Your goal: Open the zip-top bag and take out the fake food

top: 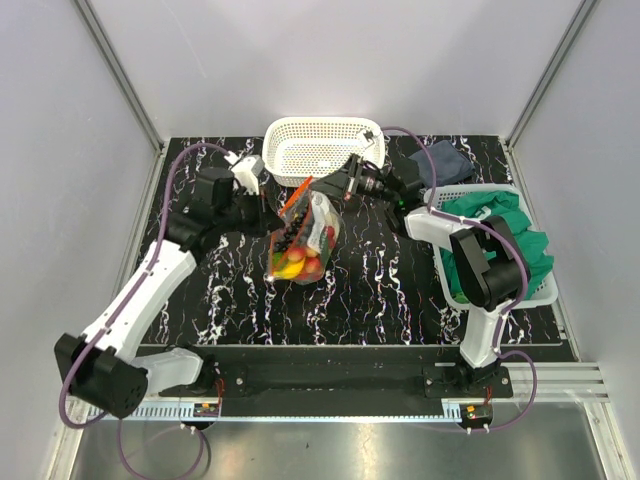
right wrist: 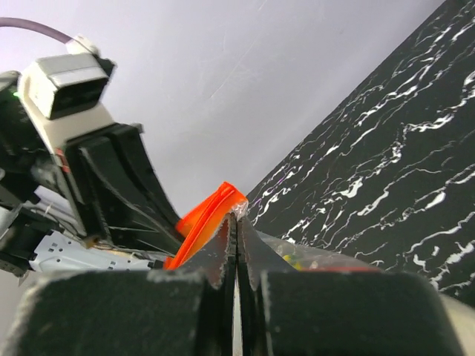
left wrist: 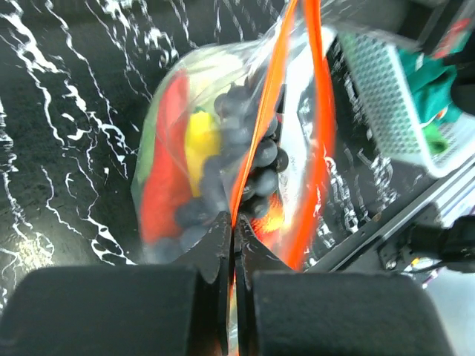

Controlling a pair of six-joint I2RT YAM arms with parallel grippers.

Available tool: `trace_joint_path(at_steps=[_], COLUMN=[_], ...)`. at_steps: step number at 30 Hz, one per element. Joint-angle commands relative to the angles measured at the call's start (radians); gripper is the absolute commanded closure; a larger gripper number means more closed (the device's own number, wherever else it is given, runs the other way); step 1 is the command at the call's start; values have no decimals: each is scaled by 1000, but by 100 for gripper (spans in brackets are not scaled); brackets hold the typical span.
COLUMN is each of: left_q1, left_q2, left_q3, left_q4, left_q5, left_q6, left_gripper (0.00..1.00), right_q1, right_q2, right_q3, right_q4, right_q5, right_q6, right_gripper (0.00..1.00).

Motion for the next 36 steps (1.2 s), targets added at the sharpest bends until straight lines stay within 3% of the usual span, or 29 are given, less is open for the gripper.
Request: trace_joint_path(at_steps=[1,7,13,14,15,19,26,36], left_q1=[-4,-4,-5,-4,-4,-4,-4,-4], left_q2=[-127,-209,-230,-236,-253,-281,-279,-272], left_q3=[26,11,-26,-29,-33,-41,-102,-119], left_q4=[-12,-75,-75,-77,-75,-66,12,52], left_q5=[-57,-132,-151,-165,-180,-218,-156,-119], left_q6=[-95,-164,-178,-184,-194,-214,-233,-244], left_gripper=[100,100,100,100,100,100,100,100], right_q1=[52,95,106,113,127,146,210,423], right_q2=[9,10,-77,-89,-103,-177,-208,-273], right_q3=[98,159,216,237,266,296,372,192], right_q4=[-71,-220,-578,-737,-805,-996,-1218,-1203], right_q5=[-26,-26,55,111,153,395,468,738], right_q6=[-65,-141,-361,-407,-452,-535,-506,-353], right_gripper=[98,85,58,55,48,36,35,36])
